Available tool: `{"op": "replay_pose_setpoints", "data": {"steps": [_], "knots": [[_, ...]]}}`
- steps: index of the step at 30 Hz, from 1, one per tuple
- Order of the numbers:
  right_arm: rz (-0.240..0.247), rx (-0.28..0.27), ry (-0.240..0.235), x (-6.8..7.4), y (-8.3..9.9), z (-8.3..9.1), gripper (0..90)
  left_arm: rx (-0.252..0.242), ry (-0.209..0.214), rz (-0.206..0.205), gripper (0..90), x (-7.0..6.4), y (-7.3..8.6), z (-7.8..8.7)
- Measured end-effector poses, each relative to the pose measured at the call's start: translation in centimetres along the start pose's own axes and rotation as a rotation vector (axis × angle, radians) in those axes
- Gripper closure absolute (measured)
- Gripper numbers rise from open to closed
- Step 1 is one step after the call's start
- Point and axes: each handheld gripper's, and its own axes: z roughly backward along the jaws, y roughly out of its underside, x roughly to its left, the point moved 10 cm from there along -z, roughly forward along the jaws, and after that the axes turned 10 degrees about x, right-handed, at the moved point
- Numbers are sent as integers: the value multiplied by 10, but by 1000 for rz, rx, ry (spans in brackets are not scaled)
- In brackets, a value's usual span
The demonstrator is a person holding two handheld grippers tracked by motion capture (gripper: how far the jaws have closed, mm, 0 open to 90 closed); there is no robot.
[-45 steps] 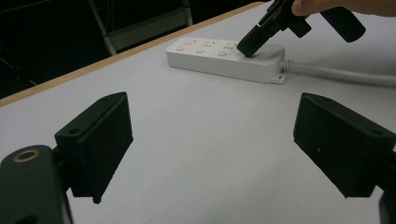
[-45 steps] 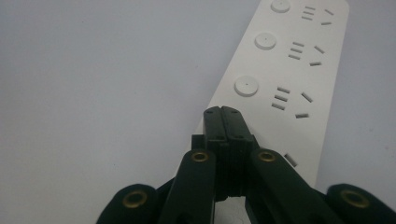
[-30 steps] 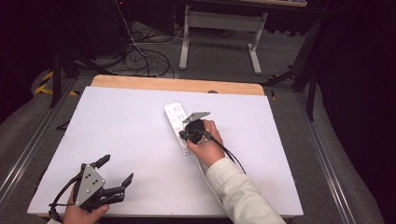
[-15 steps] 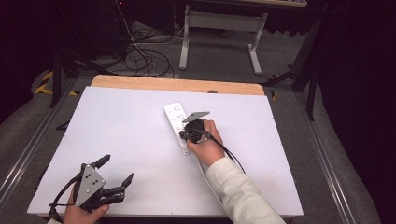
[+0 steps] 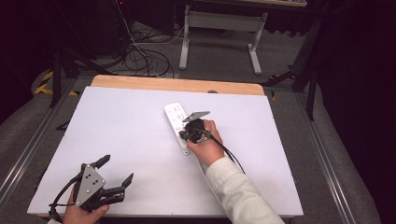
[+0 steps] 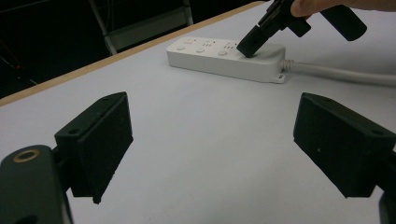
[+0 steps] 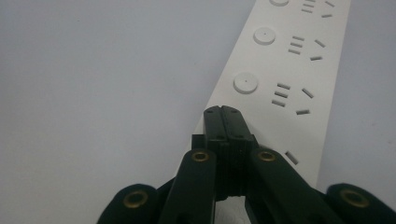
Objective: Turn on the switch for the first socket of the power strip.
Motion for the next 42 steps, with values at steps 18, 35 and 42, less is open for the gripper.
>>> {"op": "replay_pose_setpoints", "data": {"steps": [18,35,42], "knots": [[-2,1,7,-1,-1,-1,900,1,2,2,125,0,0,-1],[43,-117,-16,8,-16,18,900,6,1,4,125,2,1,-2],[52,-169,-29,13,-23,40,897,7,-2,4,125,1,1,-2]]}}
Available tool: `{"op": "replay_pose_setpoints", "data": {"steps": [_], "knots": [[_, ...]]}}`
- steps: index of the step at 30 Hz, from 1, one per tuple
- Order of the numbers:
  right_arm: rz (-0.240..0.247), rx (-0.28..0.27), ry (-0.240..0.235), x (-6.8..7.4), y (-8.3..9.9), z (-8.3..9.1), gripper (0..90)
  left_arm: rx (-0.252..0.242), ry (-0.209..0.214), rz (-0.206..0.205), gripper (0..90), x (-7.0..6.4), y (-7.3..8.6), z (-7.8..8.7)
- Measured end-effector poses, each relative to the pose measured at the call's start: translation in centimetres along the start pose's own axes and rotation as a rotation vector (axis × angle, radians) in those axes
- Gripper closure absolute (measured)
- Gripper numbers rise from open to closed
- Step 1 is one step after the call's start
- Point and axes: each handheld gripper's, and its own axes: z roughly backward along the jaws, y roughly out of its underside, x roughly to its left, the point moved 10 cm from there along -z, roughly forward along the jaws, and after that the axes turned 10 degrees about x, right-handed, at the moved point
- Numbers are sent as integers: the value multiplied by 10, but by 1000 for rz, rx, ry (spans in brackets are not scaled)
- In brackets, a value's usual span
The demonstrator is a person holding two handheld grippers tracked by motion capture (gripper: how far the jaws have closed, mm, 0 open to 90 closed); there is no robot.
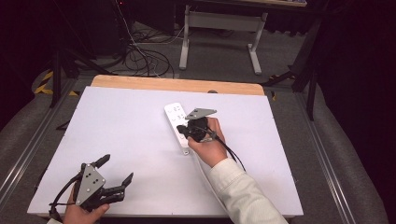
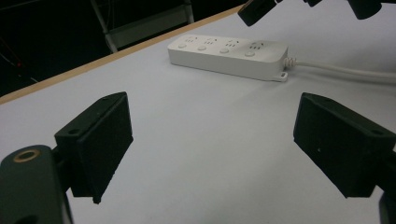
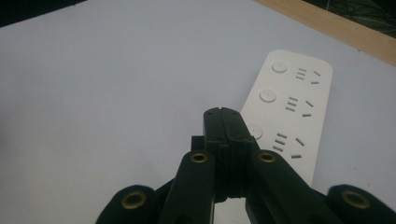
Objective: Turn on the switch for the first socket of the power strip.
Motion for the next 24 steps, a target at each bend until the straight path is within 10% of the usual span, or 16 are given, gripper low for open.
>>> {"op": "replay_pose_setpoints", "data": {"steps": [8,14,24], "knots": [[9,-42,-6,5,-7,13,791,0,0,2,125,0,0,0],[23,-74,5,5,-12,20,509,3,-4,0,125,2,1,0],[-2,-113,-1,5,-13,41,391,4,-4,2,125,2,0,-1]]}}
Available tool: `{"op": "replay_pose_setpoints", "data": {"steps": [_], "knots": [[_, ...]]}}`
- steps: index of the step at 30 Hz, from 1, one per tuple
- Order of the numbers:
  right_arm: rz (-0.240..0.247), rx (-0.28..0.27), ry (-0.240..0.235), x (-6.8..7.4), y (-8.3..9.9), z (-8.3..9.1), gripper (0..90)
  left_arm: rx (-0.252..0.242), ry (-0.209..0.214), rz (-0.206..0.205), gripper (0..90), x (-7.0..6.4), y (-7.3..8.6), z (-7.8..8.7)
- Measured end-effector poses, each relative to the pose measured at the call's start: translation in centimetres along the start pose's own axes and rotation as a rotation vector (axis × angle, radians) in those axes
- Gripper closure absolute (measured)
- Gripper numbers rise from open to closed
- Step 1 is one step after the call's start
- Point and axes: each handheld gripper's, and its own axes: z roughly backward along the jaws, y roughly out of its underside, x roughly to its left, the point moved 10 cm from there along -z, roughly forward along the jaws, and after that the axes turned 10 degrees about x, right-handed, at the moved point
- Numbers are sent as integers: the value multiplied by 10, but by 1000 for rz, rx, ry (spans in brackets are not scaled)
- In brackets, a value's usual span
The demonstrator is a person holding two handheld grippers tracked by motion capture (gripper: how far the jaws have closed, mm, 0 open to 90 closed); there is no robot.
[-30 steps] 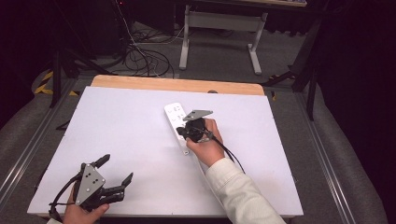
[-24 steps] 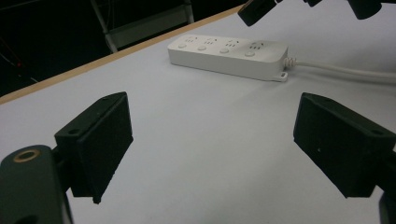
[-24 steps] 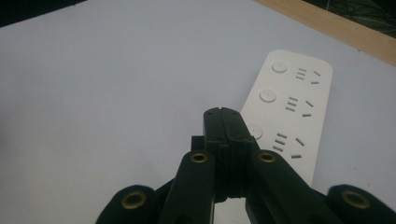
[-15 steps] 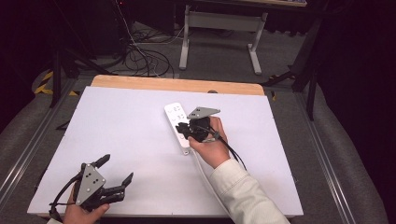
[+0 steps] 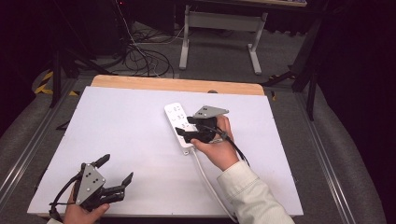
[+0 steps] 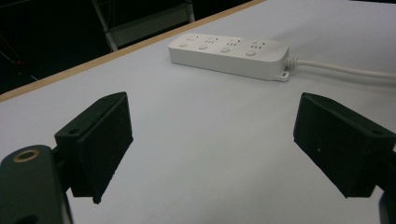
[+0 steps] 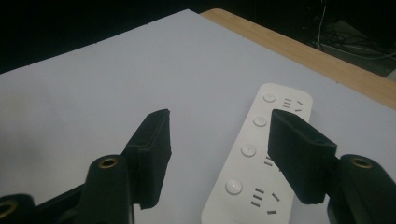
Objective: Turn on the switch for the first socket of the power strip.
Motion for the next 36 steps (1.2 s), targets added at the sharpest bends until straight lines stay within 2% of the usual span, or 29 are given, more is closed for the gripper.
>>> {"op": "replay_pose_setpoints", "data": {"steps": [9,13,18,29,36], "knots": [[28,-74,-27,13,-3,27,372,-1,-2,2,125,0,0,0],[15,-80,-26,16,1,41,356,-1,-2,2,125,0,0,0],[23,-125,-38,18,5,61,346,-1,-3,1,125,0,0,0],[27,-179,-37,17,26,95,315,0,-6,0,125,0,0,0],[17,-174,-36,18,47,107,303,-5,4,11,125,-1,-1,1]]}}
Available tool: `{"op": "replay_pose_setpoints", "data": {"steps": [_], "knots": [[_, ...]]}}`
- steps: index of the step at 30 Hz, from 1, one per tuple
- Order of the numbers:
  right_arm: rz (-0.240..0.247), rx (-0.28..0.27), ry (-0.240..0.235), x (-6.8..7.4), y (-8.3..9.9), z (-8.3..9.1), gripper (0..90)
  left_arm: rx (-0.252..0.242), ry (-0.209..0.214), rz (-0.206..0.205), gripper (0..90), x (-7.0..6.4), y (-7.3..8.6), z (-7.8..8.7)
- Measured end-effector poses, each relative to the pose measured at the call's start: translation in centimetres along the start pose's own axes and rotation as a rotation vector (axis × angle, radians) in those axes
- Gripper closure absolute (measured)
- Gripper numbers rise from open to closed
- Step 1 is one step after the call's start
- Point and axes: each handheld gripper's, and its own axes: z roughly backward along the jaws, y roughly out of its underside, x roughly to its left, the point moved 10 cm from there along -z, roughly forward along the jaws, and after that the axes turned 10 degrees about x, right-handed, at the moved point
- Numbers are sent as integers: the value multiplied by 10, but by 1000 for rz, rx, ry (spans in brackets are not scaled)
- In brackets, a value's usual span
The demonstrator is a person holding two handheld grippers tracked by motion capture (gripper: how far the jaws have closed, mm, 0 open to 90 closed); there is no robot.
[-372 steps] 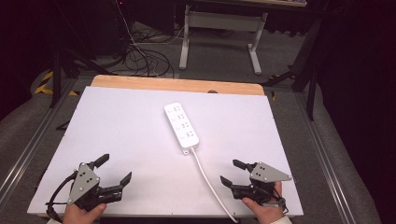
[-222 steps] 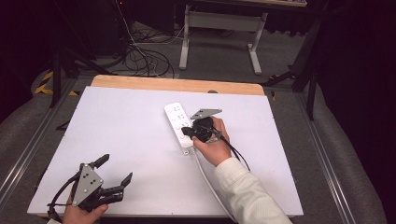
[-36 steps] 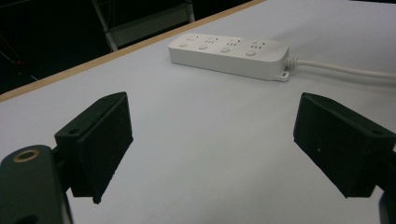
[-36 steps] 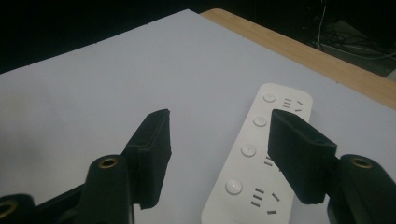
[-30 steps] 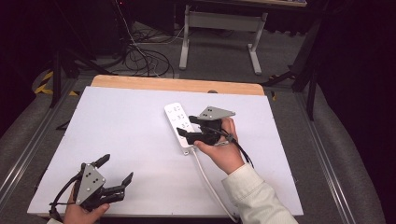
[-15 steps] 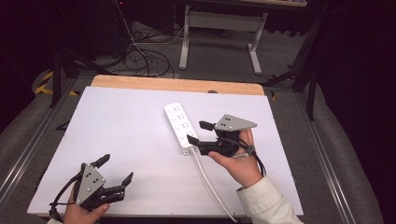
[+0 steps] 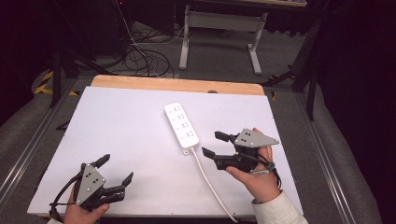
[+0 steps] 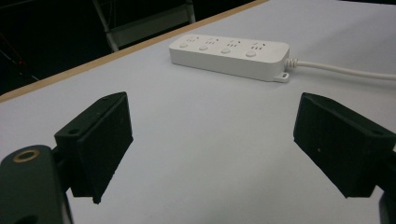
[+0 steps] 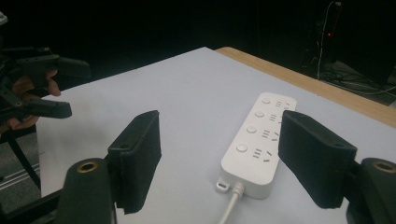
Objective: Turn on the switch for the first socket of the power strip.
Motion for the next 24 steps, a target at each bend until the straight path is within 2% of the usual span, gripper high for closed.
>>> {"op": "replay_pose_setpoints", "data": {"steps": [10,14,17,24], "knots": [[-6,-18,20,-5,30,16,298,-2,1,2,123,0,0,1],[-4,-43,36,-7,42,20,303,-5,3,5,123,0,-1,1],[-17,-61,24,-8,52,21,306,-5,0,-1,123,1,-1,1],[-25,-40,22,-10,77,21,301,-18,24,23,120,0,-2,3]]}}
